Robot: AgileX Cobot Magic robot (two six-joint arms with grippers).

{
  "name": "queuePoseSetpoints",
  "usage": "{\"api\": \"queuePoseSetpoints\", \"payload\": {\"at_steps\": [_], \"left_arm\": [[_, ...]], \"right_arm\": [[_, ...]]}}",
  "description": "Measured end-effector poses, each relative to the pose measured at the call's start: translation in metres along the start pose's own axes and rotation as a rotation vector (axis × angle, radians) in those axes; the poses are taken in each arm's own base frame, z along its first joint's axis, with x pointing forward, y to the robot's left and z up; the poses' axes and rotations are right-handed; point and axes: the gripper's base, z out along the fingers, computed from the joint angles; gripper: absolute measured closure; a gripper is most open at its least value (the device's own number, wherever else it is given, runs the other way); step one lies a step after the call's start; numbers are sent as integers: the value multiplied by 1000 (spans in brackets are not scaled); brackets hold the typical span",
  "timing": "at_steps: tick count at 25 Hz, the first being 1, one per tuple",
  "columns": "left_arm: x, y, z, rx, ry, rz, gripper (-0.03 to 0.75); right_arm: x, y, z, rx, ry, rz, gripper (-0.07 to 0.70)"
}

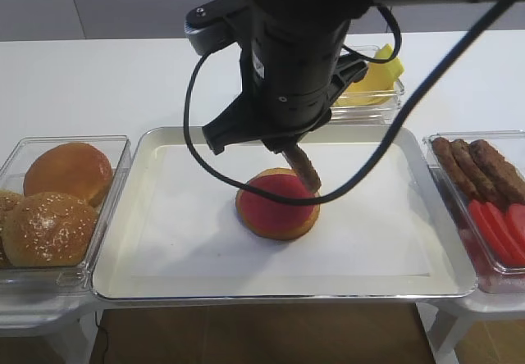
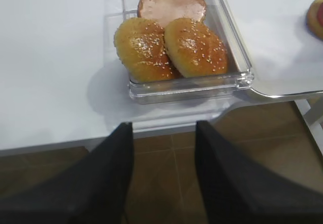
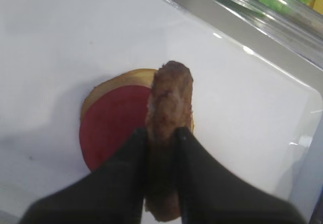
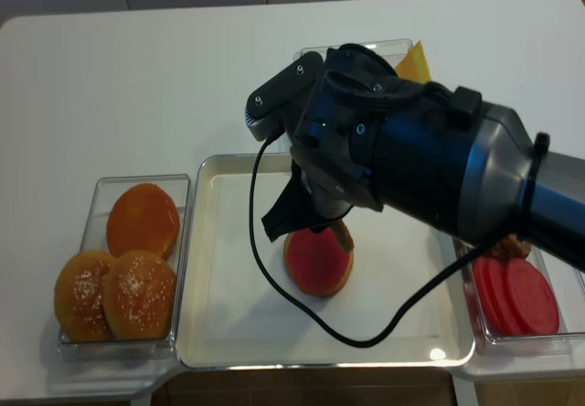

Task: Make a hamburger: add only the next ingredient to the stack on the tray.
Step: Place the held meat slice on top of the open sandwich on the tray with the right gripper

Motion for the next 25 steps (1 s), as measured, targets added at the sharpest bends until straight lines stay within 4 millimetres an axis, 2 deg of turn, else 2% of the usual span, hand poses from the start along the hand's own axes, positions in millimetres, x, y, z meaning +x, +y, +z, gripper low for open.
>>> {"api": "queuePoseSetpoints", "payload": {"at_steps": [25], "left_arm": [[0,0,0,0,0,0,413]], "right_arm": [[1,3,15,28,34,-23,486]]}}
